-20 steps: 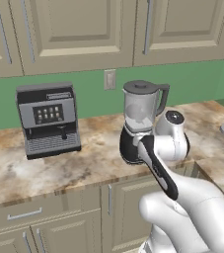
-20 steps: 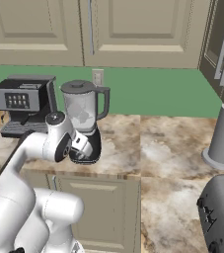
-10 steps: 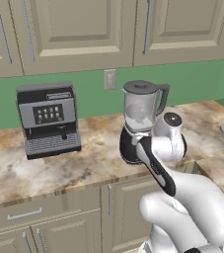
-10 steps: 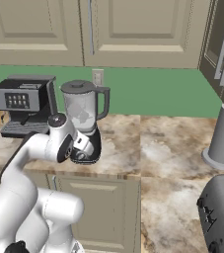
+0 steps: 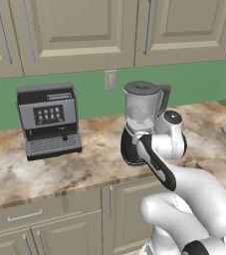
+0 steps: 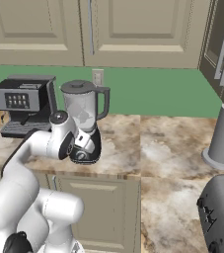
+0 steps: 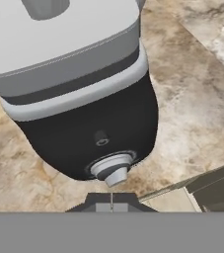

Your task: Grab the garlic and onion from the fridge, place them in the blender, close the lid, and turn on the blender to create a marinade.

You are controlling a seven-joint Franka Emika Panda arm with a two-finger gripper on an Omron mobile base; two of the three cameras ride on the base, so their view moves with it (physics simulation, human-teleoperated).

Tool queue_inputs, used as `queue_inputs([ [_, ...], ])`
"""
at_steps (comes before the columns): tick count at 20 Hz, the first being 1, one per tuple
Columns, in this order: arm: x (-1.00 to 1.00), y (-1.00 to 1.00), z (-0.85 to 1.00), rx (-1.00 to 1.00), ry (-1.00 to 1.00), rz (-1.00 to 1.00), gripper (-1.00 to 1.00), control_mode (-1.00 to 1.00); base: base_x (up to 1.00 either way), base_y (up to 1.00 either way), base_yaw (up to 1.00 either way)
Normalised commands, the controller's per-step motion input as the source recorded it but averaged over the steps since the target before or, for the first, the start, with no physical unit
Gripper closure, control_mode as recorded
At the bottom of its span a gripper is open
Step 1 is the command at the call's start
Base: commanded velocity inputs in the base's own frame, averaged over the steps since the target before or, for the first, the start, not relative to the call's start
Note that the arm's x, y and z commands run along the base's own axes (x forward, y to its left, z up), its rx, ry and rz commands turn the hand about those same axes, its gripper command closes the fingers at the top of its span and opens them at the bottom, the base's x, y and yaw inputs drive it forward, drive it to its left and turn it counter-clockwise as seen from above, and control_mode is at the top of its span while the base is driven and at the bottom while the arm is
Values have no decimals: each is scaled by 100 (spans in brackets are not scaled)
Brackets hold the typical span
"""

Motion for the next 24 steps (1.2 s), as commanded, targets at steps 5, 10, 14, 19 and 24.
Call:
queue_inputs([
  [5,12,0,0,0,0,2,100,-100,0,0,0],
  [10,27,0,-2,-5,-14,0,100,-100,0,0,0],
  [14,13,0,-2,-4,-12,2,100,-100,0,0,0],
  [19,5,0,-17,0,-2,2,100,-100,0,0,0],
  [24,3,0,-16,0,0,2,100,-100,0,0,0],
])
